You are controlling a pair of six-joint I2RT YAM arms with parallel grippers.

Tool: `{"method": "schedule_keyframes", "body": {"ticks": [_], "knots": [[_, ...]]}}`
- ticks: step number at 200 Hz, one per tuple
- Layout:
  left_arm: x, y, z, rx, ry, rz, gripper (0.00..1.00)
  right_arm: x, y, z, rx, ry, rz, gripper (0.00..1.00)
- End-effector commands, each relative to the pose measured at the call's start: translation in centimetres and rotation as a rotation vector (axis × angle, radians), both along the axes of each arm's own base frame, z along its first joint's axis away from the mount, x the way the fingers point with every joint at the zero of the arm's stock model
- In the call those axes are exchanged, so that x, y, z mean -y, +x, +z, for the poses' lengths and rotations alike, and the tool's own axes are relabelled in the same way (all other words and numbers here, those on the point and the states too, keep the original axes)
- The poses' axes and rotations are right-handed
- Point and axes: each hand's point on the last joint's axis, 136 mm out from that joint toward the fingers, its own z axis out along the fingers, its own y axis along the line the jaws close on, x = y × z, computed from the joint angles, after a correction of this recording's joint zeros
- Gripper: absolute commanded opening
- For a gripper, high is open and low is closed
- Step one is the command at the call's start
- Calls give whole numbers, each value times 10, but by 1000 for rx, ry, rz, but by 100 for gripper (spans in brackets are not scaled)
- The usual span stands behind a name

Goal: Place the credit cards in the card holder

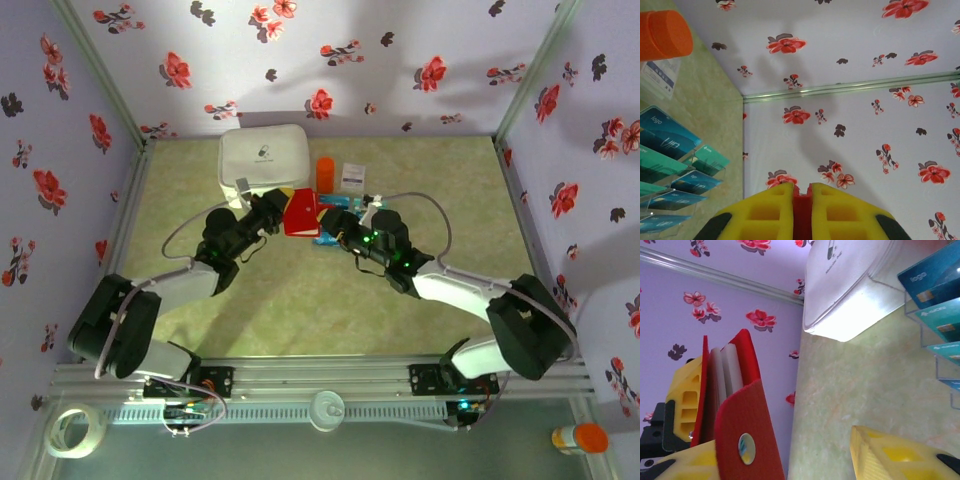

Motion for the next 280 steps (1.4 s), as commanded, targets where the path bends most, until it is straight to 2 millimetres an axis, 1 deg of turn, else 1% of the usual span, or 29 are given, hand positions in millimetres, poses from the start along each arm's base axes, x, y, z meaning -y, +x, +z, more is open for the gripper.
{"method": "schedule_keyframes", "body": {"ticks": [1, 33, 56, 125, 176, 199, 223, 235, 251, 255, 265, 270, 280], "knots": [[1, -2, 19, 54, -73, -3, 0, -3, -2, 16, 27, 97, 33, 50], [1, -2, 15, 49, -79, -5, 0, 6, 1, 16, 23, 154, 8, 47], [2, -1, 15, 47, -82, -7, 0, 8, 1, 21, 28, 198, 6, 46], [10, -3, 21, 62, -83, -26, 0, -4, -3, 41, 66, 345, 91, 41], [14, -5, 22, 68, -80, -34, 0, -10, -3, 37, 48, 401, 116, 38], [15, -6, 18, 60, -73, -35, 0, -17, -6, 37, 41, 408, 148, 37], [16, -5, 13, 50, -66, -36, 0, -24, -8, 38, 37, 419, 178, 28], [16, -5, 8, 44, -58, -36, 0, -26, -9, 37, 32, 421, 188, 19], [16, -5, 5, 41, -48, -37, 0, -25, -9, 35, 29, 420, 185, 4], [16, -5, 4, 40, -46, -38, 6, -25, -8, 34, 30, 417, 182, 0], [15, -5, -1, 34, -38, -35, 21, -24, -8, 31, 27, 407, 176, 0], [14, -4, -1, 32, -36, -32, 30, -23, -9, 28, 25, 399, 171, 0], [10, -4, -5, 29, -25, -26, 44, -21, -9, 23, 24, 374, 158, 0]]}}
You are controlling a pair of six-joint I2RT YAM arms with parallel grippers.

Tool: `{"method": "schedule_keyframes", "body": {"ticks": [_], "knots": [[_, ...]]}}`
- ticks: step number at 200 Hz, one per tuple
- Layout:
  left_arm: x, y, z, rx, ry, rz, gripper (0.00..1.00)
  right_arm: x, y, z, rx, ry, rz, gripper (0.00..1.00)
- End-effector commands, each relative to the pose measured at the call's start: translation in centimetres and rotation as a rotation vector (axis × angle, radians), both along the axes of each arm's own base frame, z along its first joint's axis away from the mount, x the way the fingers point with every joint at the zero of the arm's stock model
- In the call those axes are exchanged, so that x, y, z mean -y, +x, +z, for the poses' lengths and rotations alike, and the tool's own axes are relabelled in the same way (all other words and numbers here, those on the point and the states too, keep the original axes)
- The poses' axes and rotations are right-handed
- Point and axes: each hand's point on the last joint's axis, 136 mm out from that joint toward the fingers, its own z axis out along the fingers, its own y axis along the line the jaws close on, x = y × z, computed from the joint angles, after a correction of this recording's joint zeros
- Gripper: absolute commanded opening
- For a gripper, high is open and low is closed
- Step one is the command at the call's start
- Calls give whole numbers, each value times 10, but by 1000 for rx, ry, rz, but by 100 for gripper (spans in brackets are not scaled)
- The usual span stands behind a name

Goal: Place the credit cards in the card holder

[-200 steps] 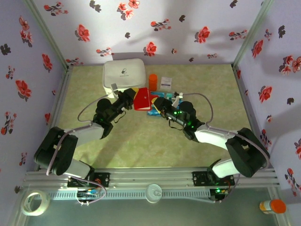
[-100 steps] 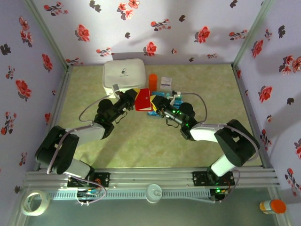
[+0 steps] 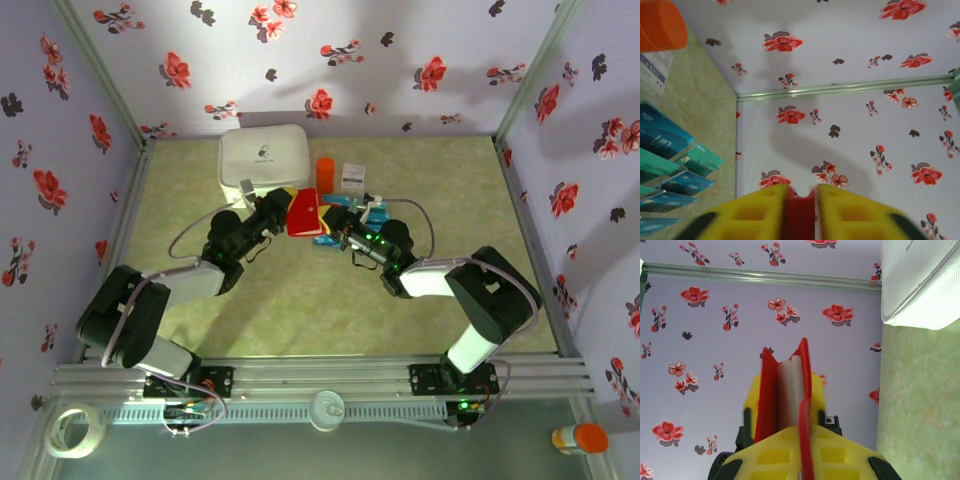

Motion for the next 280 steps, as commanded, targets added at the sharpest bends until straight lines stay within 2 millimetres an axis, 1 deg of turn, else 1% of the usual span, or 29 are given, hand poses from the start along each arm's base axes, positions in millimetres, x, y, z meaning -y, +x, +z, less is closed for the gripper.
{"method": "schedule_keyframes", "body": {"ticks": [1, 7, 17, 25, 26, 27, 32, 34, 42, 53, 65, 82, 85, 92, 95, 100, 102, 105, 126, 138, 142, 143, 172, 185, 201, 229, 252, 265, 280], "knots": [[0, -5, 1, 34, 7, -15, 46, -5, -11, 1, 33, -19, 39, 0], [-2, -4, -2, 31, 16, -11, 56, -4, -11, -3, 29, -39, 30, 0], [-8, -5, -5, 26, 32, -3, 68, -1, -11, -11, 23, -75, 15, 0], [-13, -5, -7, 24, 50, -1, 85, 2, -12, -17, 15, -104, 5, 0], [-14, -5, -7, 24, 52, 2, 85, 2, -12, -18, 14, -107, 4, 0], [-14, -6, -7, 25, 54, 0, 89, 3, -12, -18, 15, -110, 3, 0], [-17, -6, -8, 25, 68, 1, 98, 4, -12, -21, 12, -128, -4, 0], [-18, -6, -9, 23, 75, 2, 99, 5, -13, -23, 10, -135, -5, 0], [-22, -8, -12, 18, 108, 2, 100, 7, -14, -28, 5, -161, -12, 0], [-29, -11, -11, 29, 157, 4, 100, 9, -15, -32, 3, -192, -17, 0], [-33, -15, -13, 21, 241, 0, 100, 11, -16, -37, 1, -232, -21, 0], [-36, -22, -15, 10, 417, -24, 100, 15, -19, -45, -4, -305, -28, 0], [-37, -24, -19, 0, 459, -31, 100, 16, -20, -46, -4, -319, -31, 0], [-36, -26, -14, 10, 537, -43, 100, 17, -22, -49, -2, -356, -35, 0], [-38, -29, -18, -5, 579, -52, 100, 18, -23, -50, -3, -374, -37, 0], [-37, -31, -16, -6, 635, -61, 100, 20, -24, -51, 0, -403, -41, 0], [-38, -32, -19, -12, 663, -67, 100, 20, -25, -54, -4, -420, -41, 0], [-37, -33, -15, -2, 694, -72, 100, 21, -26, -53, 2, -434, -44, 0], [-32, -41, -19, -10, 944, -121, 100, 27, -32, -60, 4, -558, -65, 0], [-25, -44, -22, -5, 1061, -150, 100, 30, -34, -62, 2, -594, -75, 0], [-23, -45, -25, -8, 1101, -161, 100, 30, -35, -62, 5, -600, -77, 0], [-24, -47, -30, -19, 1117, -168, 100, 31, -34, -62, 5, -601, -78, 0], [-6, -51, -46, -4, 1342, -212, 100, 30, -37, -64, 0, -638, -83, 0], [-7, -53, -56, -16, 1429, -202, 100, 29, -38, -66, -5, -644, -85, 0], [-17, -57, -73, -60, 1493, -188, 100, 32, -37, -70, -20, -649, -102, 0], [-54, -68, -101, -131, 1554, -118, 100, 39, -38, -76, -39, -639, -128, 0], [-79, -77, -124, -188, 1567, -98, 100, 42, -39, -83, -57, -623, -147, 0], [-87, -78, -134, -205, 1579, -100, 100, 41, -38, -88, -65, -616, -153, 0], [-87, -79, -143, -204, 1598, -117, 100, 39, -39, -93, -70, -608, -157, 0]]}}
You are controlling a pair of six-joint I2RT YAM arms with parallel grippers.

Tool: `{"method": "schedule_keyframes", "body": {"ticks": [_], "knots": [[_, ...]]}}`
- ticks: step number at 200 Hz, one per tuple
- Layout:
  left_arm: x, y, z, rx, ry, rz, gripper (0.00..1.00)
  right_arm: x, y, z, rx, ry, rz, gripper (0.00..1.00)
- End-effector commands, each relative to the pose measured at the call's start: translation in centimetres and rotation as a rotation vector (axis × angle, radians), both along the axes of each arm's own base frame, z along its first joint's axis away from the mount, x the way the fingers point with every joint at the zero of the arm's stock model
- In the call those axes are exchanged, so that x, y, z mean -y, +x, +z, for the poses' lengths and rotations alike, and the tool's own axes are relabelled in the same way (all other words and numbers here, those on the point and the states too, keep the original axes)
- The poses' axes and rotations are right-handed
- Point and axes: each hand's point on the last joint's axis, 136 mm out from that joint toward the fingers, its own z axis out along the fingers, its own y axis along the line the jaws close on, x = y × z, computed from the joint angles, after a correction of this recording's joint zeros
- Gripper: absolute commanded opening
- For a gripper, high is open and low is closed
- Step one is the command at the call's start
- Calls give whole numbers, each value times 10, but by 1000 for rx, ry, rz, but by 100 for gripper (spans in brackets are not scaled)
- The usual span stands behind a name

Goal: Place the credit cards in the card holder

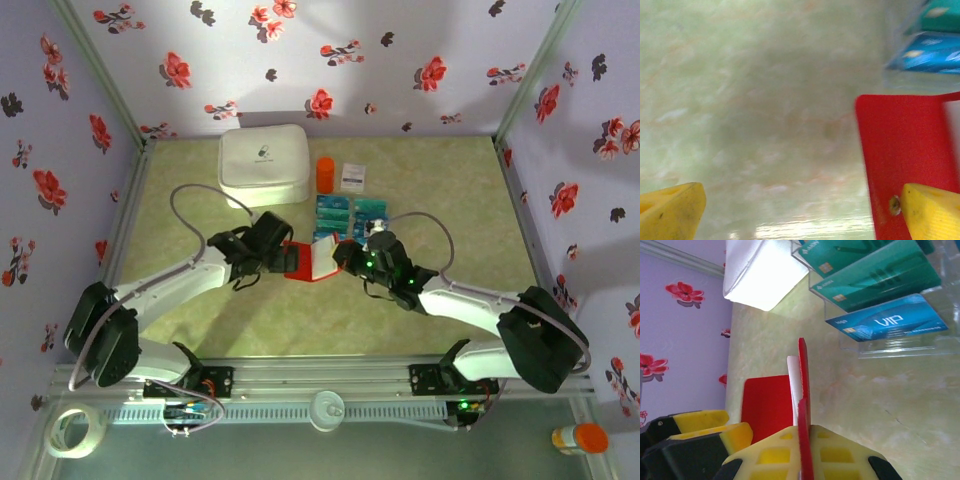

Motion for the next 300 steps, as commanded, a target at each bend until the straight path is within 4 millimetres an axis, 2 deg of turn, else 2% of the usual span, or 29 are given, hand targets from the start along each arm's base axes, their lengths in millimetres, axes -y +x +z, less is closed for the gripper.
{"method": "schedule_keyframes", "body": {"ticks": [1, 64, 107, 194, 203, 225, 243, 273, 284, 300], "knots": [[-13, 4, -5, 24, 45, 21, 100, -3, 5, 5, 32, 50, -43, 0], [-14, 3, -43, -46, 129, -18, 100, -19, -3, -27, 44, 80, -73, 0], [-18, -1, -58, -62, 147, -12, 100, -24, -10, -51, 59, 56, -101, 0], [-32, -12, -86, -103, 184, 23, 100, -15, -25, -88, 9, -16, -137, 0], [-33, -13, -88, -107, 191, 26, 100, -13, -27, -91, 2, -15, -139, 6], [-35, -12, -91, -110, 208, 28, 100, -6, -30, -91, 0, -9, -150, 30], [-35, -12, -90, -109, 211, 28, 100, 1, -32, -85, 6, -20, -158, 42], [-35, -11, -87, -107, 210, 27, 100, 23, -35, -70, 12, -107, -187, 49], [-34, -11, -86, -106, 207, 28, 100, 35, -37, -67, 8, -199, -193, 50], [-34, -12, -84, -106, 201, 31, 100, 51, -37, -51, 26, -319, -196, 49]]}}
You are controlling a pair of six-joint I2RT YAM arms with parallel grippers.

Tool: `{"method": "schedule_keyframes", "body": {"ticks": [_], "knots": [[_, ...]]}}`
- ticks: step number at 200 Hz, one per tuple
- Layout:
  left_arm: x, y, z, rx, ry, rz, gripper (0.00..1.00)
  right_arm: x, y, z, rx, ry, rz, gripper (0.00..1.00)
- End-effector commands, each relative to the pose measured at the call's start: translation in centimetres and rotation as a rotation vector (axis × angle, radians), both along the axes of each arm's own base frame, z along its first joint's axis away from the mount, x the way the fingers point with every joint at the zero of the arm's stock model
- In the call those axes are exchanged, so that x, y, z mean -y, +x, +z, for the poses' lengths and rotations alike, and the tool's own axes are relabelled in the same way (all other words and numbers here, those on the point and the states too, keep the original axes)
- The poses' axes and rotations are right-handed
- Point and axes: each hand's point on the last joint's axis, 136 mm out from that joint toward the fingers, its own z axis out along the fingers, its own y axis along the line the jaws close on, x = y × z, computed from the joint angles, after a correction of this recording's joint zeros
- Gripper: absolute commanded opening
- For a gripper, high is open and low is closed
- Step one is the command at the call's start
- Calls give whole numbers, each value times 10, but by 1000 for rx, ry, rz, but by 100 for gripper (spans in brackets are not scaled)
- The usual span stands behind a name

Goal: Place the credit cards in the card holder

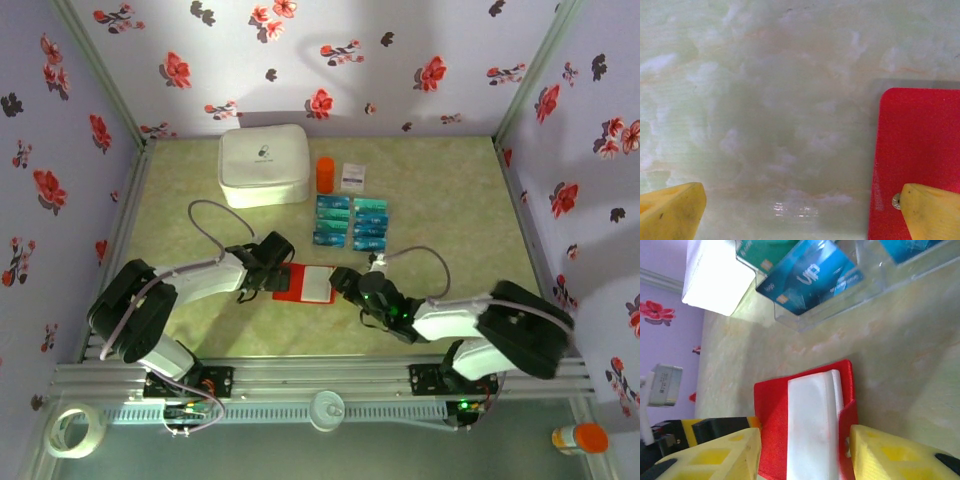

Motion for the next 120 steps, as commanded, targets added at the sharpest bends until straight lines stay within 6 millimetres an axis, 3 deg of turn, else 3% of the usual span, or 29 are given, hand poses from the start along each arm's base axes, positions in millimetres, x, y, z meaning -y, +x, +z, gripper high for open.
{"method": "schedule_keyframes", "body": {"ticks": [1, 21, 50, 93, 120], "knots": [[-10, -1, -1, -3, 38, 30, 100, 37, 0, 0, -15, -265, -43, 49], [-11, -2, 1, 2, 31, 36, 100, 43, 4, 14, -6, -323, -15, 41], [-11, -4, 3, 6, 23, 40, 100, 21, 7, 22, -22, -341, 99, 30], [-12, -7, 2, 3, 24, 46, 100, -22, 16, 9, -65, -332, 212, 10], [-12, -7, 3, 3, 24, 45, 100, -28, 19, -3, -84, -348, 222, 3]]}}
